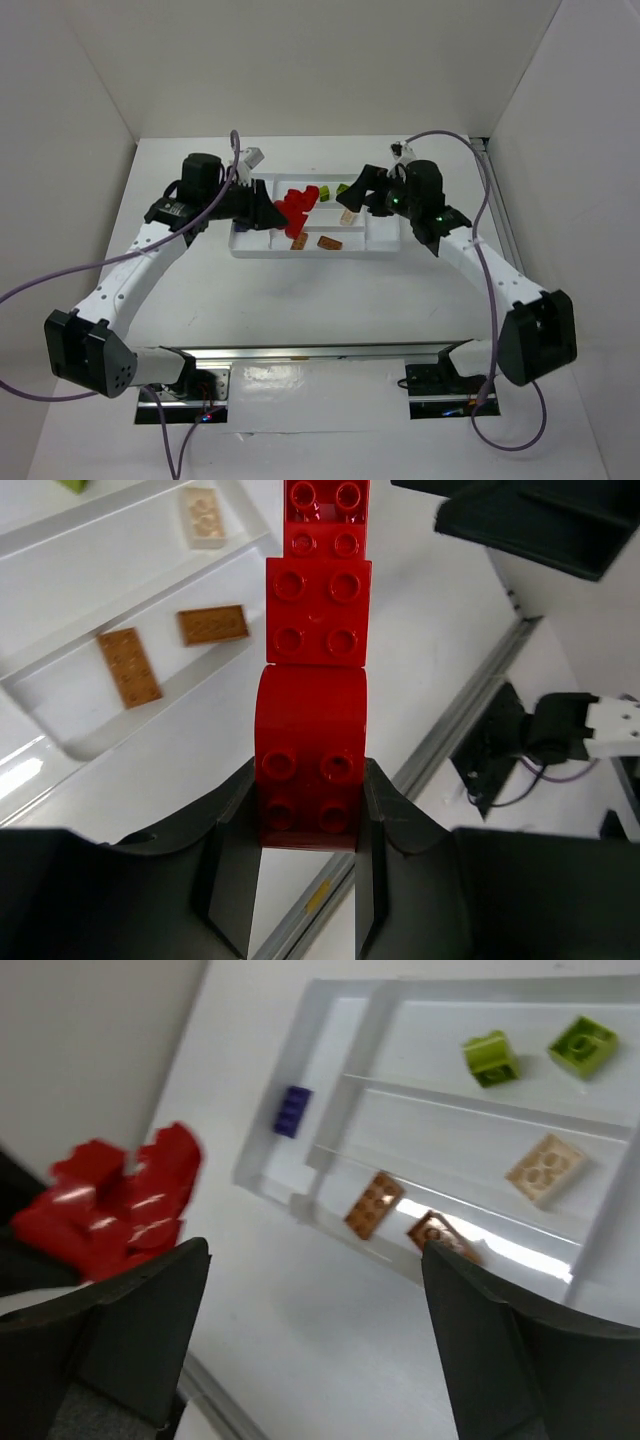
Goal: Sort the legos into containers by color
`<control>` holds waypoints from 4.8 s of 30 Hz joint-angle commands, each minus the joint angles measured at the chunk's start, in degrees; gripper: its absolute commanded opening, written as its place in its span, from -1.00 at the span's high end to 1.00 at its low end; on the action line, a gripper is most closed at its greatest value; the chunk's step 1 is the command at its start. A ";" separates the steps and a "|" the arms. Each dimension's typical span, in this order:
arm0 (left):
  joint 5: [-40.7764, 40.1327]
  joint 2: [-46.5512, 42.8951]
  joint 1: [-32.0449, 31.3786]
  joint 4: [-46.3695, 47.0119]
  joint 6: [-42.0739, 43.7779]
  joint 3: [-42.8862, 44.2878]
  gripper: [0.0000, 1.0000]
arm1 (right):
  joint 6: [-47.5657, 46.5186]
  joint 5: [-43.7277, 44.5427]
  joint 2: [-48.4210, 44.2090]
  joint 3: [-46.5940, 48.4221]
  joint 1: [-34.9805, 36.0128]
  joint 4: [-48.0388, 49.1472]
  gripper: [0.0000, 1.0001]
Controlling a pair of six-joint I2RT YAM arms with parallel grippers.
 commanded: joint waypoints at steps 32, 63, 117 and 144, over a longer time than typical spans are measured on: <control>32.07 2.74 3.83 20.27 -8.71 1.72 1.00 | 10.20 -39.09 -1.11 -1.46 -4.38 37.25 -1.00; 32.59 1.69 5.50 20.97 -8.71 0.57 1.00 | 14.68 -35.93 1.43 -3.13 -2.80 41.48 0.70; -17.94 9.85 -9.43 -5.74 -2.20 -3.39 1.00 | -2.28 20.58 0.82 -2.95 -7.46 -10.13 0.81; -17.86 11.35 -12.87 -6.36 -2.20 1.81 1.00 | -3.95 24.72 18.56 9.95 -7.46 -6.35 0.79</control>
